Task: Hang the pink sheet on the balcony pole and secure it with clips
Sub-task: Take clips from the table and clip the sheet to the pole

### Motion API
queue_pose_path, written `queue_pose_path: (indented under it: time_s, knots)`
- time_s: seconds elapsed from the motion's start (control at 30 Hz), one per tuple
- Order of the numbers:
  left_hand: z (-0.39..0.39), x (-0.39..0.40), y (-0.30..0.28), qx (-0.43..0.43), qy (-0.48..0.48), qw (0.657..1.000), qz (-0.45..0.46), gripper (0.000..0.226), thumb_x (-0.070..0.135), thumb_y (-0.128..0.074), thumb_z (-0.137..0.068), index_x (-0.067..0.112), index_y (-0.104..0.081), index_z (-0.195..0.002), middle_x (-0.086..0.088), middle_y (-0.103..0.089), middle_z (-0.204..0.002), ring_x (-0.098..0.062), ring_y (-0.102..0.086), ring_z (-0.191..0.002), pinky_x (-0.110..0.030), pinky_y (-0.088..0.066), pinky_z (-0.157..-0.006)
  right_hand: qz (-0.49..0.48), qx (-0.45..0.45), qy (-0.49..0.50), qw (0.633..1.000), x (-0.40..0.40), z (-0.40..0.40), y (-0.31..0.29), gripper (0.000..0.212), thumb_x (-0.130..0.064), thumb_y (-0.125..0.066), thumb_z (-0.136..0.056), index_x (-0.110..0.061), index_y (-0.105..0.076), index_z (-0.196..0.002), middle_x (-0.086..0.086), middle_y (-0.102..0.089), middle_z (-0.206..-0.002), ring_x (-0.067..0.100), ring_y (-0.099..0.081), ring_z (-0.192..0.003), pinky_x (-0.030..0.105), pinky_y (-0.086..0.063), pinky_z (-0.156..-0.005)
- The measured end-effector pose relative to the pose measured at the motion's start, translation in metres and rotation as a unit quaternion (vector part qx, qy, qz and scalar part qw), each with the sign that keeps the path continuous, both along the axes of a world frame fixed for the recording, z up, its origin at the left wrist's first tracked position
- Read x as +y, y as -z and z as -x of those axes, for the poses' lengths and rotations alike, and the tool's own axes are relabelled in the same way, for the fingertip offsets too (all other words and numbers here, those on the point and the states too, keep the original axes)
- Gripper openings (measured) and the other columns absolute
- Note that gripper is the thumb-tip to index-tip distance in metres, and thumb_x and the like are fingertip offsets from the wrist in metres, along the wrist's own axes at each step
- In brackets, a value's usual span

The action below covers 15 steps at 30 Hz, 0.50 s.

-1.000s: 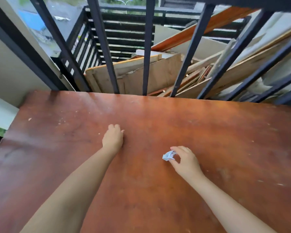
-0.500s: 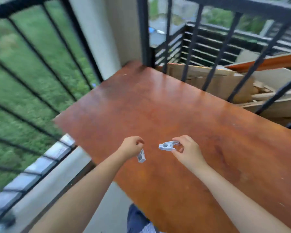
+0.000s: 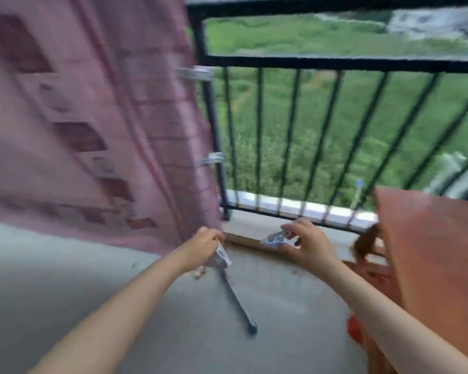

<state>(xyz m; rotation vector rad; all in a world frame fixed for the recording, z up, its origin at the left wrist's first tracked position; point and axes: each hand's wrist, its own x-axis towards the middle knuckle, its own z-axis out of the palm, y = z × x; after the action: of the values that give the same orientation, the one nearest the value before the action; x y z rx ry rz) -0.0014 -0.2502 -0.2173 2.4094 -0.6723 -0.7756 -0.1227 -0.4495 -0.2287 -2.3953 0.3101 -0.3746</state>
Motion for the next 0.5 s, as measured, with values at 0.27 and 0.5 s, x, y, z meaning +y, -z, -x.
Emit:
queue_pose_path:
  time_s: [0.27,0.5]
  knots:
    - [-0.100,0.264,-0.023,-0.003,-0.227,0.974,0.031,0.024,0.010,-0.045,-0.091,0.011,-0.049,-0.115,-0.004,-0.051,-0.071,-0.017,-0.047,-0.055,-0.026,-0.039,-0.053,0.035,-0.011,-0.245,0.969,0.240,-0.189,-0.017,0.041,-0.023,-0.066,-0.065,0.002,-0.064,-0.098,0.021,-0.062,-0.088,0.030,-0.062,-0.076,0.026,-0.043,-0.067]
    - [-0.166,0.425,-0.020,-0.114,-0.443,0.889,0.008,0.040,0.023,-0.069,-0.076,0.007,-0.059,-0.110,-0.011,-0.063,-0.112,-0.024,-0.058,-0.102,-0.025,-0.042,-0.078,0.048,-0.040,-0.358,0.931,0.401,-0.326,-0.006,0.034,-0.008,-0.068,-0.072,-0.001,-0.062,-0.104,0.017,-0.062,-0.100,0.031,-0.060,-0.088,0.021,-0.038,-0.071]
